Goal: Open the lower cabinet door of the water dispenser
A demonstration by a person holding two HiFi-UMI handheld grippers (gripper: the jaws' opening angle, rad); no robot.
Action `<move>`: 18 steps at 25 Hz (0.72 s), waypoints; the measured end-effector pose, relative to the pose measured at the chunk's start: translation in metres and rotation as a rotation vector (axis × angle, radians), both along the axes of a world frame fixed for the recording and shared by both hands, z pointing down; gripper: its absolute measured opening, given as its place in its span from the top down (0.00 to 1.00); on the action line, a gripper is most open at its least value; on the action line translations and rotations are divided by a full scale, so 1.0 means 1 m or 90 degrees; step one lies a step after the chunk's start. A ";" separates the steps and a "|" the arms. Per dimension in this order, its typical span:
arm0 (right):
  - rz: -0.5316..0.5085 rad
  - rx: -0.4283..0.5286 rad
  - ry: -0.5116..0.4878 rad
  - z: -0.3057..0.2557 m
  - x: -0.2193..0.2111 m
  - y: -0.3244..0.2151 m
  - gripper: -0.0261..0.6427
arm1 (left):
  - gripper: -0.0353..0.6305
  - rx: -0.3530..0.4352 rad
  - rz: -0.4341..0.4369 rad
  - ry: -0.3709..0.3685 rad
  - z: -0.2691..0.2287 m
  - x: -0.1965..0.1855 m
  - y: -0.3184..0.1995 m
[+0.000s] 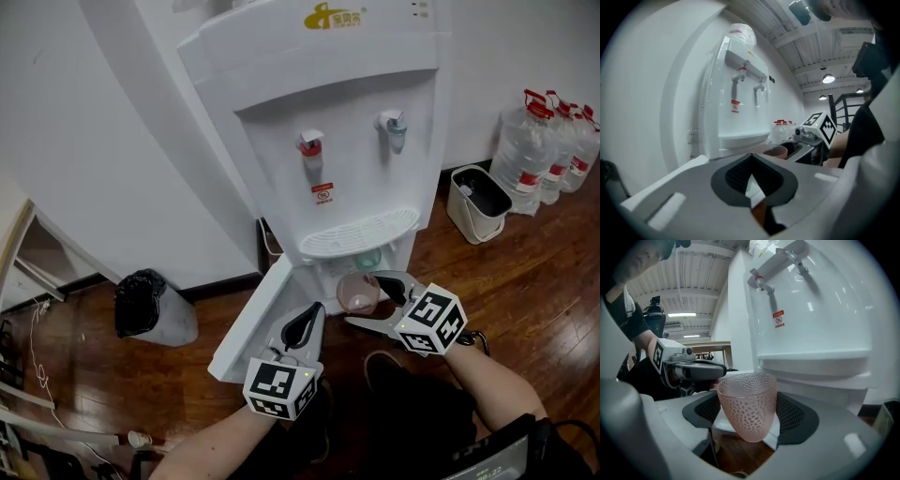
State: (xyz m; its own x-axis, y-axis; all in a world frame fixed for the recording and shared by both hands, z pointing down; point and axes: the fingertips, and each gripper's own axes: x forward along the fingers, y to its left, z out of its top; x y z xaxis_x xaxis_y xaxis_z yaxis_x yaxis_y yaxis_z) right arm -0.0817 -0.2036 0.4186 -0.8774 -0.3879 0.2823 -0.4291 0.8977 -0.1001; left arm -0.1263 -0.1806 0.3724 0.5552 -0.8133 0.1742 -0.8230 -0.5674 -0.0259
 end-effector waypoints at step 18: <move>0.045 -0.005 0.005 0.072 -0.005 -0.021 0.41 | 0.97 -0.054 -0.121 0.049 0.095 -0.025 -0.040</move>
